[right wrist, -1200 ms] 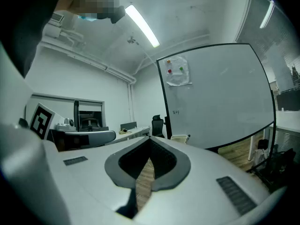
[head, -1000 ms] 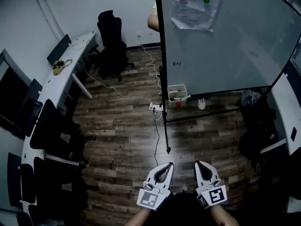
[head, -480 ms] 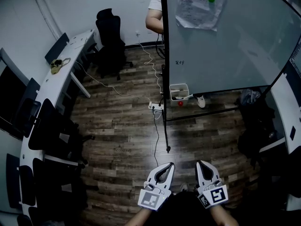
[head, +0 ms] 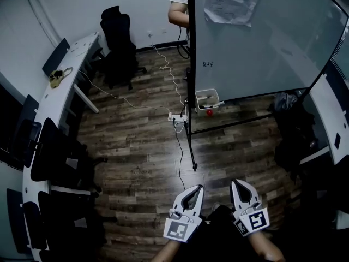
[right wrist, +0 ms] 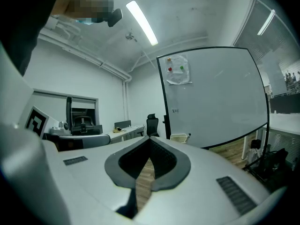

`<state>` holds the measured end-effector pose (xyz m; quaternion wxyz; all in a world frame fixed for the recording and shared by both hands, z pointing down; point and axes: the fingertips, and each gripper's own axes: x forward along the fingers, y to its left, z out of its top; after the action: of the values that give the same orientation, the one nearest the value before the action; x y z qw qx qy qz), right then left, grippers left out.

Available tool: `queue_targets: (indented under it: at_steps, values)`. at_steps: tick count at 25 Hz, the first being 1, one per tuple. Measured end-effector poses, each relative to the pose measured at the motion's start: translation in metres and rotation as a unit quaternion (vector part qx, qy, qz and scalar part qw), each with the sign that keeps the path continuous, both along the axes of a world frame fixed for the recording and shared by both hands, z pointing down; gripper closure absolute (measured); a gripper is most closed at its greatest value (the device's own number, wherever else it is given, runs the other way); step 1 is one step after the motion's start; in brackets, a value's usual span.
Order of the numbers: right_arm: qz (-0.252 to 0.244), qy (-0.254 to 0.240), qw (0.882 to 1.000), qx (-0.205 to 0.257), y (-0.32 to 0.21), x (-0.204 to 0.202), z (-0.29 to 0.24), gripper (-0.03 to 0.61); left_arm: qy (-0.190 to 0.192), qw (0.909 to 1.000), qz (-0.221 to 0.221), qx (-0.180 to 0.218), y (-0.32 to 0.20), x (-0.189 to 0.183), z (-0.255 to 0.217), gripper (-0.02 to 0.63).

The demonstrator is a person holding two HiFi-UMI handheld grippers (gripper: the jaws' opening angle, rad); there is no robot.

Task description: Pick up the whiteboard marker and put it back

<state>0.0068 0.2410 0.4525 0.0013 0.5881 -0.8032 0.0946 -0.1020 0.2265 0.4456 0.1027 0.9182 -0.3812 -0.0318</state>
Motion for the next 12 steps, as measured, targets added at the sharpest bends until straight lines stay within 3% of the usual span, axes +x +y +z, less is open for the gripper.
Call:
queue_targets:
  at_steps: [12]
  values:
    - [-0.01, -0.002, 1.0, -0.003, -0.023, 0.004, 0.008, 0.565, -0.005, 0.9999, -0.012, 0.004, -0.023, 0.006, 0.002, 0.605]
